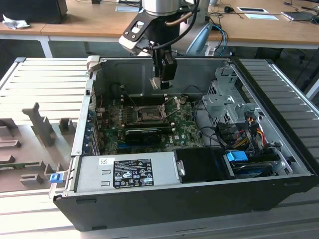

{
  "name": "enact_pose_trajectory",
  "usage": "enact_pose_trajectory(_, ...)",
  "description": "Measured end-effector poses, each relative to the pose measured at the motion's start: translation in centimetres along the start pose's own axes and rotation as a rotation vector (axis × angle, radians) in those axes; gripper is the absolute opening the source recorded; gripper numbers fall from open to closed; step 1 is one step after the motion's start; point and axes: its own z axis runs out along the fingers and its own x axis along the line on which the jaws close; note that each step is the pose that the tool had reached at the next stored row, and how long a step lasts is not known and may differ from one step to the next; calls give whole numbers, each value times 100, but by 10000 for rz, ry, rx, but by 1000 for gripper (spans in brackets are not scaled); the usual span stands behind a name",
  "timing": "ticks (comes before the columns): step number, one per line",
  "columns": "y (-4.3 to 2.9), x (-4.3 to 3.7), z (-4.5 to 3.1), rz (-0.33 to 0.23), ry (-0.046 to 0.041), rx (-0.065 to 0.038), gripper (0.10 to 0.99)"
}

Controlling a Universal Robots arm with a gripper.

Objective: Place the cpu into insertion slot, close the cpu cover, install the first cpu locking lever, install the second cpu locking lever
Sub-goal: 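Place the cpu into insertion slot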

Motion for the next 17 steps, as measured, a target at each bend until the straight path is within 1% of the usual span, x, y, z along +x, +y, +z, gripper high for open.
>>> enact_pose_trajectory(7,-8,1,18,557,-50,-11,529)
enact_pose_trajectory(17,-18,1,62,1017,-90,-19,529)
